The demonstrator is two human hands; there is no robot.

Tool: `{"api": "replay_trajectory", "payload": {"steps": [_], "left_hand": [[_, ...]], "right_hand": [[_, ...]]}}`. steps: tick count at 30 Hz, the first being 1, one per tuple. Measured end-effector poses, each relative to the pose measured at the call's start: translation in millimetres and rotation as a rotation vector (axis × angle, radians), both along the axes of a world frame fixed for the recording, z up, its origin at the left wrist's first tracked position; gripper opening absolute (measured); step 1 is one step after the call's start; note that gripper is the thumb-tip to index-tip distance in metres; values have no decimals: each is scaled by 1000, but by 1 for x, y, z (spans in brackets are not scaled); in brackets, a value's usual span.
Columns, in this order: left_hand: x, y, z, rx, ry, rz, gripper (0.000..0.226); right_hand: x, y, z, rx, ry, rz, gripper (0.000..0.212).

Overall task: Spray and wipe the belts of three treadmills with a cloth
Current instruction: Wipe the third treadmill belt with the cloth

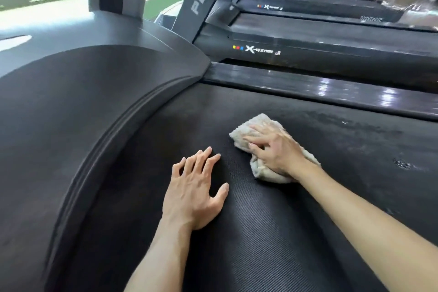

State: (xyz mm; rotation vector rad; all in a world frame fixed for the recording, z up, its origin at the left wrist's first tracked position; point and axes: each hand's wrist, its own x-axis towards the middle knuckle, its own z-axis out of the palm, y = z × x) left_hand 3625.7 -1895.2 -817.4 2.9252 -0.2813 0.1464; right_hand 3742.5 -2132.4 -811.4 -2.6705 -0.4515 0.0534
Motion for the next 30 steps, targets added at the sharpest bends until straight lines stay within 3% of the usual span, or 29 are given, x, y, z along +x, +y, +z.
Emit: {"api": "replay_trajectory", "payload": {"steps": [3, 6, 10, 13, 17, 20, 24, 27, 30], "left_hand": [[0, -1, 0, -9, -9, 6, 79], [-2, -1, 1, -9, 1, 8, 79], [-1, -1, 2, -5, 16, -4, 81], [-2, 0, 2, -3, 11, 1, 83], [-2, -1, 1, 4, 7, 1, 82], [-2, -1, 1, 0, 14, -1, 81], [0, 1, -1, -1, 19, -4, 79], [0, 1, 0, 4, 22, -14, 79], [1, 1, 1, 10, 34, -19, 80]], "right_hand": [[20, -7, 6, -29, -22, -188, 35], [54, 38, 14, -25, -3, -297, 33], [65, 83, 5, -59, 22, -20, 36], [34, 55, 0, -3, -6, 171, 39], [32, 9, 0, 27, -14, 14, 33], [66, 35, 1, -77, -20, -128, 39], [84, 91, -3, -113, -48, 95, 41], [65, 75, 4, -79, -65, 238, 38], [47, 30, 0, 3, -43, 127, 38]]}}
